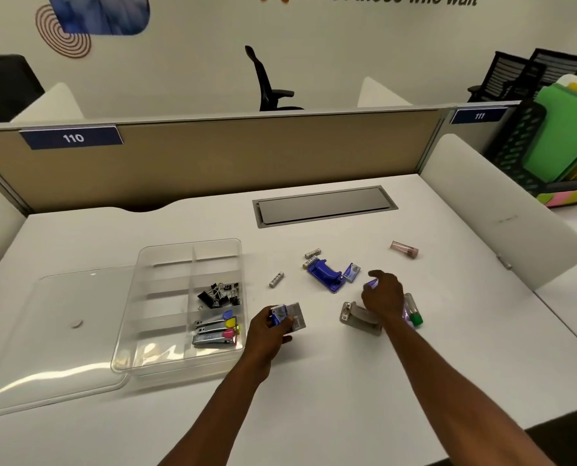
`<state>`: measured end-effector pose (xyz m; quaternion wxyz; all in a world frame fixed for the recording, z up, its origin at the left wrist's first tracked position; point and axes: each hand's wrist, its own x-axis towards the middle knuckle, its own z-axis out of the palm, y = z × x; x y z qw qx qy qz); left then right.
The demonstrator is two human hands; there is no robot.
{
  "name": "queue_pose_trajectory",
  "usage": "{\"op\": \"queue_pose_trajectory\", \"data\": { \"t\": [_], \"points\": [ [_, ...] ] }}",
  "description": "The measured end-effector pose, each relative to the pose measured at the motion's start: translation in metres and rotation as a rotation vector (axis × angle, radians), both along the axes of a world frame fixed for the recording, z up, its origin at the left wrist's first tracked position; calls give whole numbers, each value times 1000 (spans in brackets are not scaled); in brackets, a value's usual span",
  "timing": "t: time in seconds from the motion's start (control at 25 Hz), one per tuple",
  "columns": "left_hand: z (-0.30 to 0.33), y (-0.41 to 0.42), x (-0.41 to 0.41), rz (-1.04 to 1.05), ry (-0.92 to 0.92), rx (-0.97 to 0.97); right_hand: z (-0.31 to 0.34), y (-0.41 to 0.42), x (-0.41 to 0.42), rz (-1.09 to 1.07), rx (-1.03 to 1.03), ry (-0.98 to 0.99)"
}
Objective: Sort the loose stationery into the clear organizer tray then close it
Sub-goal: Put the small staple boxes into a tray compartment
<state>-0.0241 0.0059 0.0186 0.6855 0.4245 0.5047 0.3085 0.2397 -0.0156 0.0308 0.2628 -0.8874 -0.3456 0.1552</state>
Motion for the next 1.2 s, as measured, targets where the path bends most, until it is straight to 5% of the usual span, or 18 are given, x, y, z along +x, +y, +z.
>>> {"op": "queue_pose_trajectory", "data": {
  "t": [0.16, 0.4, 0.8, 1.04, 1.2],
  "points": [
    [5, 0, -1, -15, -26, 1, -8, 5, 23, 208, -346, -56],
    [3, -2, -6, 5, -18, -13, 4, 18, 17, 247, -185, -147],
    [13, -7, -14, 30, -10, -24, -9, 49, 16, 588, -402, -268],
    [17, -13, -25, 64, -50, -30, -21, 46, 15, 247, -258, -136],
    [20, -14, -47, 151, -96, -36, -2, 35, -9, -87, 225, 295]
  ]
}}
